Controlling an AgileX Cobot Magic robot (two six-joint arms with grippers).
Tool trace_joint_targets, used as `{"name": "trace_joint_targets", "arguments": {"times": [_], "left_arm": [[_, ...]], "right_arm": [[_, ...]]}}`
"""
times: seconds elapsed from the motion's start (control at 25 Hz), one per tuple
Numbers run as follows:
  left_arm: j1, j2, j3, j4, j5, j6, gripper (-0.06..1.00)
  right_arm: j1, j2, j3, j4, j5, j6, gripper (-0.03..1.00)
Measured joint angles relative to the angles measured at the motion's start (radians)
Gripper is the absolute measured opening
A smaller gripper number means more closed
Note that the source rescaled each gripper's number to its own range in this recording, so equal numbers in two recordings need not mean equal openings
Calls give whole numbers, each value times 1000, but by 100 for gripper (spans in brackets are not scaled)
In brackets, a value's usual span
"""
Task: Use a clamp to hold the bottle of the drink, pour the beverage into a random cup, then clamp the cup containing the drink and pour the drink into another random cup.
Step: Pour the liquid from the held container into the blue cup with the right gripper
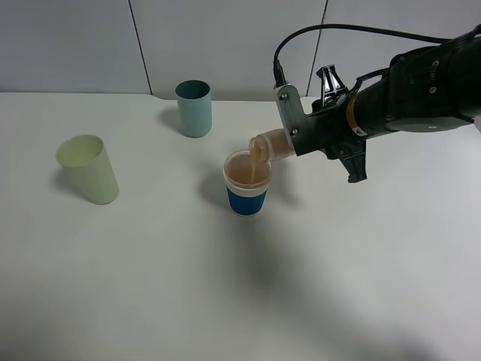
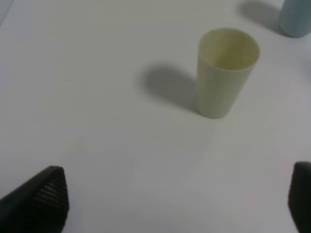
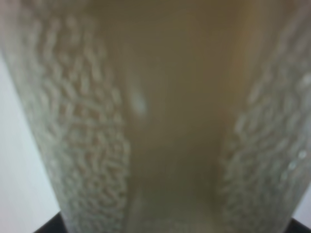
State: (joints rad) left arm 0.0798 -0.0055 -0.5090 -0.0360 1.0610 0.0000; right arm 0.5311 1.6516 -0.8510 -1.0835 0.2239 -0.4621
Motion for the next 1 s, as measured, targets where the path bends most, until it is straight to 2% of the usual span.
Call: {"name": "trace_joint_targets", "arguments": {"times": [1.0], "left_arm": [[0, 0, 0, 0, 0, 0, 67]], "right_arm": [[0, 0, -17, -26, 32, 0, 1]]}}
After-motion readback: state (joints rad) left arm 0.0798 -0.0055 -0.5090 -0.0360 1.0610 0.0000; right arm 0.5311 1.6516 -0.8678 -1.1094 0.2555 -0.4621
